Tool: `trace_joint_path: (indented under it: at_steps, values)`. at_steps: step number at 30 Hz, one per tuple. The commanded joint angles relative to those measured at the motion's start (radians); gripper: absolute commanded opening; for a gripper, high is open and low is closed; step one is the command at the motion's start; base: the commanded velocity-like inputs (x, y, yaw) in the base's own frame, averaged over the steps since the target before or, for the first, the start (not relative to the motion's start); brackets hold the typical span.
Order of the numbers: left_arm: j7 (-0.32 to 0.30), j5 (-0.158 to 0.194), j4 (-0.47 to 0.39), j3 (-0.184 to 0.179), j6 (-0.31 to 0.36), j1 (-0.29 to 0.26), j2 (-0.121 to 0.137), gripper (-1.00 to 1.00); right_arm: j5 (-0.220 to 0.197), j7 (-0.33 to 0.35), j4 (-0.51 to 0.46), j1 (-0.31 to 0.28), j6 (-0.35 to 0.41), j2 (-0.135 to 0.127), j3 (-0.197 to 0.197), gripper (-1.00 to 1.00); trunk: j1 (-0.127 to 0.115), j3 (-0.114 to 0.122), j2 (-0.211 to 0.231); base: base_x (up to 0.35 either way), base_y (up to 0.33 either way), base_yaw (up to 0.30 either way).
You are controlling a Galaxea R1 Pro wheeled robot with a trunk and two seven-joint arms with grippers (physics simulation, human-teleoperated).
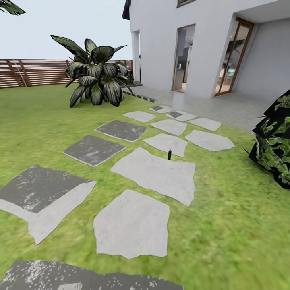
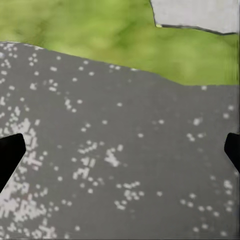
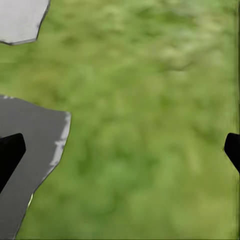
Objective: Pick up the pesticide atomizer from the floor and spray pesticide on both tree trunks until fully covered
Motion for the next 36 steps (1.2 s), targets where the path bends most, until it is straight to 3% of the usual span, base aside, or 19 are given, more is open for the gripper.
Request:
trace_joint_path:
  at_steps: [1, 36]
  values:
    - [0.0, 0.002, 0.001, 0.002, -0.003, 0.0, 0.0, 1.0, 0.0, 0.0, 0.001, -0.001, -0.003, 0.0, 0.0, 1.0, 0.0, -0.001, 0.0, 0.283, -0.16, 0.0]
    - [0.0, 0.002, 0.001, 0.002, -0.003, 0.0, 0.001, 1.0, 0.0, -0.003, -0.001, -0.001, -0.004, 0.0, -0.001, 1.0, 0.0, -0.001, 0.0, 0.282, -0.161, 0.0]
